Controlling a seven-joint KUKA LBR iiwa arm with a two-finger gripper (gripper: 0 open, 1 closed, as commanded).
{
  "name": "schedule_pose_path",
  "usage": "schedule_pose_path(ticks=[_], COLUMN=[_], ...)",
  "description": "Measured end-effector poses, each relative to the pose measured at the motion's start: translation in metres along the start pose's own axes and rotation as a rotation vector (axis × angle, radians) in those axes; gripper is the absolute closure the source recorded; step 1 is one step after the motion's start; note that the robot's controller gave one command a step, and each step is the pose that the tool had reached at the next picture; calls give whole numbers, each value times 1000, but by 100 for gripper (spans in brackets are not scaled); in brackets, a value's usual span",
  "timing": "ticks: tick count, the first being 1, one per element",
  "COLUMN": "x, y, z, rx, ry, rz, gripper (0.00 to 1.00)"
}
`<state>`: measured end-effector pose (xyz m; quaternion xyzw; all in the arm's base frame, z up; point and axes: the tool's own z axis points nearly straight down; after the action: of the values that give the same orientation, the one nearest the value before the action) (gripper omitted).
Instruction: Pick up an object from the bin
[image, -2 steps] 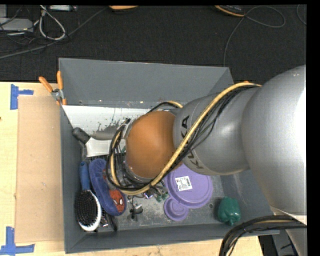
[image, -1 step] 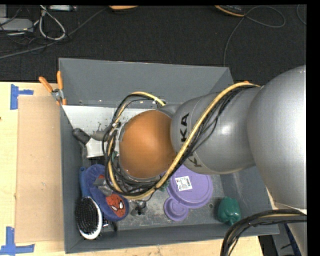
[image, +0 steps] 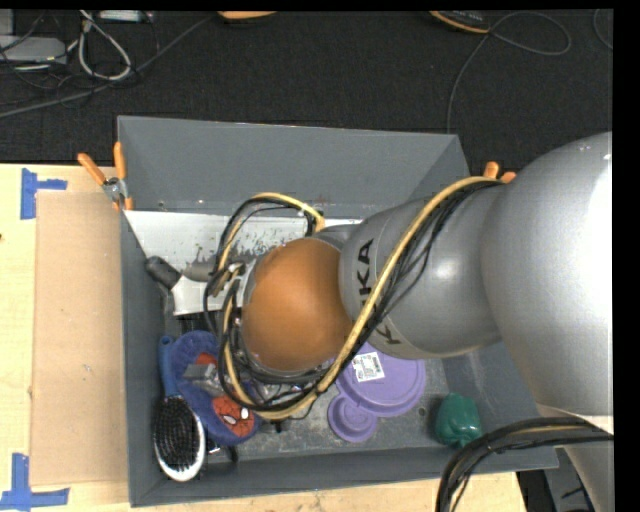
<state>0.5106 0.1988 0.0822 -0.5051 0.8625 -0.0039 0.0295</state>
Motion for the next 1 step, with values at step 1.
schedule_pose_path(ticks=[1], x=[-10], y=[5], z=[-1], rx=[19], ry=[-5], rz=[-444], gripper=[100])
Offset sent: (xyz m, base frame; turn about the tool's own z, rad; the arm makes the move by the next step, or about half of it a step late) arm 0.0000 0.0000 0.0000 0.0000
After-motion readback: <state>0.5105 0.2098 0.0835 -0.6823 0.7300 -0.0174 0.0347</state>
